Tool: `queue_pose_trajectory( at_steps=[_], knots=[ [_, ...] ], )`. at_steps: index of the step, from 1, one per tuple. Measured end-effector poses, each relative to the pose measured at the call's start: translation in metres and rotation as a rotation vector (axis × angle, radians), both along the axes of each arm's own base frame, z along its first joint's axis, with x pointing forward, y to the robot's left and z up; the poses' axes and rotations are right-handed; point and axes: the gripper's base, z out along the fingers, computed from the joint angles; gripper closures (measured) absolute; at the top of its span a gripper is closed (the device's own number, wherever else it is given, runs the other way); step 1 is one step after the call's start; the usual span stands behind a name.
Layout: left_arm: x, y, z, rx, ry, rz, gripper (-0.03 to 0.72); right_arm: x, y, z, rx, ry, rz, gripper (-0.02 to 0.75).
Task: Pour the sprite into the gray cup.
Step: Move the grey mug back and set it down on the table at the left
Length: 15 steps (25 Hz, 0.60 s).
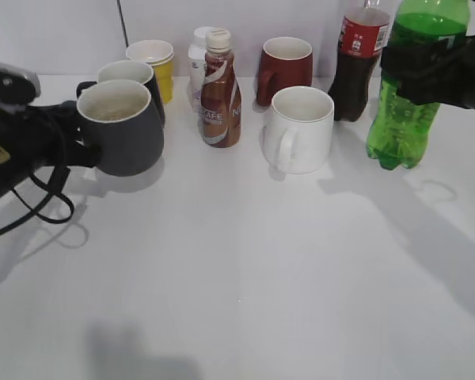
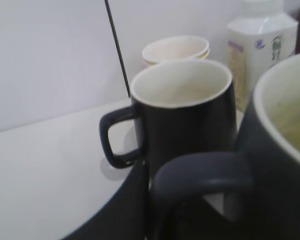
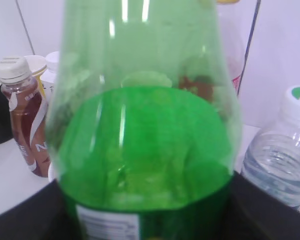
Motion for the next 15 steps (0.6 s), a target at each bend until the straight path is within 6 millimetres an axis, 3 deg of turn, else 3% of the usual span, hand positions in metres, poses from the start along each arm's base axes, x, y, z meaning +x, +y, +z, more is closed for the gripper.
queue_pose_trajectory(
  at_steps=[7, 15],
  knots=[
    [0.004, -0.001, -0.030, 0.028, 0.055, -0.001, 0.635, 0.000, 0.000, 0.001, 0.004, -0.005, 0.004, 0.331],
    [-0.001, 0.000, -0.037, 0.030, 0.076, 0.001, 0.603, 0.000, 0.001, 0.001, 0.006, -0.005, 0.005, 0.331]
  ],
)
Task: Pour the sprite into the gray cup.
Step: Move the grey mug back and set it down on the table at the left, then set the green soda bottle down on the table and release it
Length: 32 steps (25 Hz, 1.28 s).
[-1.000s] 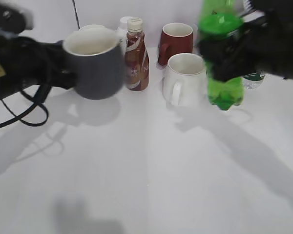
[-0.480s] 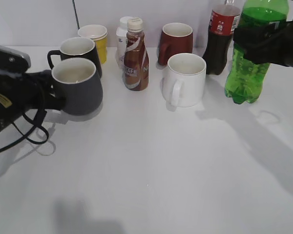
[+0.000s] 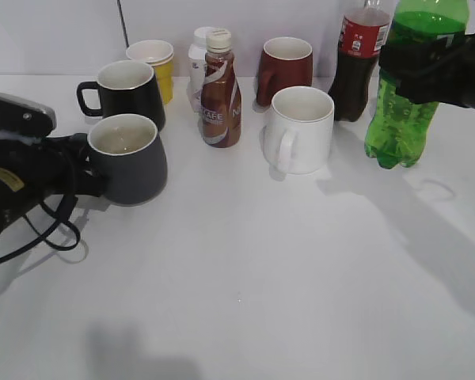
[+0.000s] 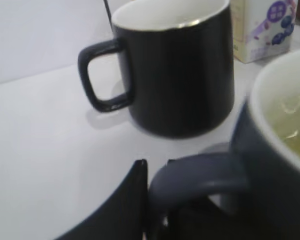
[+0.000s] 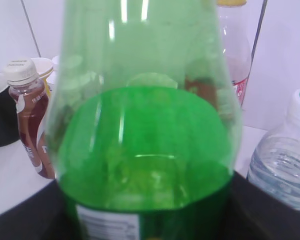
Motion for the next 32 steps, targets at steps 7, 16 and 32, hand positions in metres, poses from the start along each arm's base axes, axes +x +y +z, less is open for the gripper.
queue_pose_trajectory(
  at_steps=[7, 16, 32],
  knots=[
    [-0.022, 0.007, -0.005, -0.001, 0.009, 0.003, 0.495, 0.000, 0.000, 0.000, 0.001, 0.000, 0.000, 0.332],
    [-0.052, 0.017, 0.006, -0.002, 0.003, 0.004, 0.397, 0.003, 0.002, -0.005, -0.019, -0.009, 0.012, 0.332],
    [-0.079, 0.026, 0.063, -0.059, -0.138, 0.005, 0.393, -0.018, -0.003, -0.079, -0.038, -0.159, 0.030, 0.287]
  ],
)
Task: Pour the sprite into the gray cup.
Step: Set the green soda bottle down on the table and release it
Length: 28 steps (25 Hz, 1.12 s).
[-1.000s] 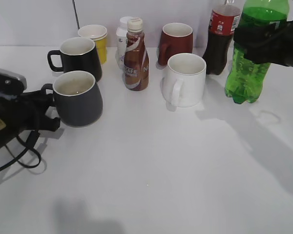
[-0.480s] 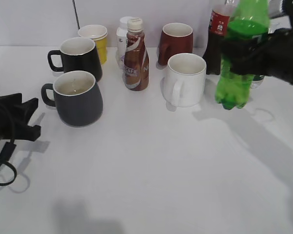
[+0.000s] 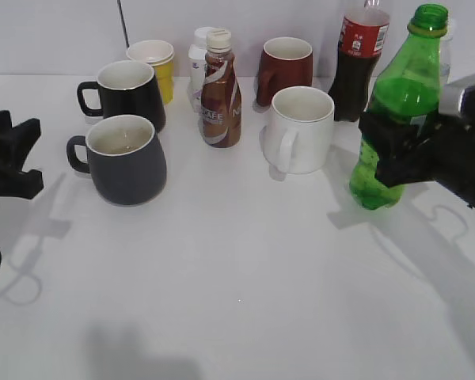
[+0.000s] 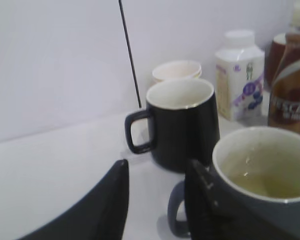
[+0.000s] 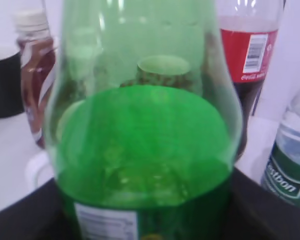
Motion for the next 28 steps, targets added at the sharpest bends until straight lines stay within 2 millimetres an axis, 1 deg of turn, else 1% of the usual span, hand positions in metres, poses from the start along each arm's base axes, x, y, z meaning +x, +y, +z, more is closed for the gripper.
queue_pose_trajectory(
  at_steps=[3, 6, 11, 14, 16, 17, 19, 22, 24, 26, 27, 28],
  knots=[
    [-0.003, 0.000, 0.006, -0.001, -0.015, -0.009, 0.393, -0.006, -0.002, -0.003, -0.019, -0.007, 0.000, 0.204],
    [-0.005, -0.001, 0.007, 0.013, -0.003, -0.028, 0.393, -0.006, -0.003, -0.002, -0.003, -0.027, -0.010, 0.160],
    [-0.009, -0.001, 0.011, 0.023, 0.015, -0.039, 0.393, -0.006, -0.003, 0.002, 0.023, -0.056, -0.019, 0.148],
    [-0.014, 0.001, 0.017, 0.024, 0.024, -0.041, 0.393, -0.006, -0.003, 0.002, 0.028, -0.058, -0.021, 0.145],
    [-0.019, 0.003, 0.025, 0.020, 0.018, -0.040, 0.393, -0.006, -0.003, 0.009, 0.038, -0.082, -0.022, 0.144],
    [-0.023, 0.004, 0.030, 0.016, 0.009, -0.040, 0.393, -0.005, -0.004, 0.015, 0.048, -0.102, -0.024, 0.144],
    [-0.032, 0.006, 0.039, 0.012, 0.006, -0.042, 0.393, -0.004, -0.004, 0.035, 0.079, -0.154, -0.027, 0.142],
    [-0.047, 0.011, 0.053, 0.010, 0.009, -0.045, 0.393, -0.003, -0.005, 0.068, 0.085, -0.184, -0.040, 0.142],
    [-0.064, 0.016, 0.070, 0.007, 0.018, -0.050, 0.393, -0.004, -0.005, 0.096, 0.072, -0.213, -0.043, 0.142],
    [-0.076, 0.019, 0.085, 0.017, 0.053, -0.056, 0.393, -0.012, -0.007, 0.122, 0.060, -0.229, -0.043, 0.142],
    [-0.083, 0.021, 0.097, 0.019, 0.063, -0.060, 0.393, -0.019, -0.008, 0.139, 0.064, -0.260, -0.038, 0.142],
    [-0.089, 0.023, 0.104, 0.030, 0.077, -0.063, 0.393, -0.026, -0.010, 0.148, 0.063, -0.258, -0.034, 0.142]
  ],
)
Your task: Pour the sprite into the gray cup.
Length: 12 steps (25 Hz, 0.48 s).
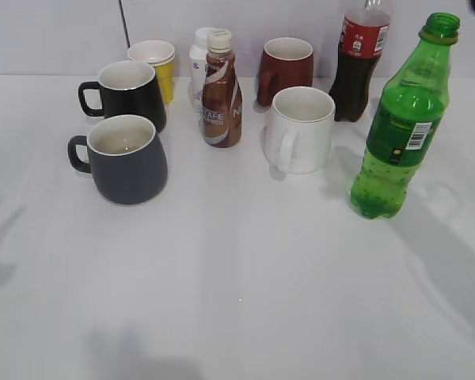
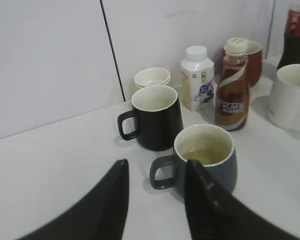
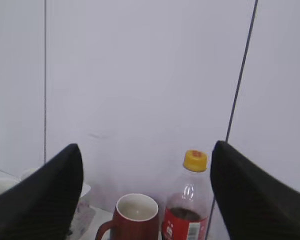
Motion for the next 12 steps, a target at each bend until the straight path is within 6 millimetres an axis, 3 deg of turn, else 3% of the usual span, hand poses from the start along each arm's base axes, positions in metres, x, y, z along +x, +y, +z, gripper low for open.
queue_pose_trajectory(
  at_steps=[3, 6, 12],
  knots=[
    [-0.023, 0.007, 0.023, 0.009, 0.024, -0.005, 0.391, -0.031, -0.006, 0.024, 0.000, 0.027, 0.006, 0.142],
    [-0.049, 0.016, 0.040, 0.011, 0.019, -0.009, 0.374, -0.069, -0.016, 0.036, -0.041, 0.088, -0.032, 0.142],
    [-0.094, 0.030, 0.029, 0.029, 0.149, -0.008, 0.348, -0.149, -0.057, 0.027, -0.074, 0.338, -0.192, 0.142]
  ],
)
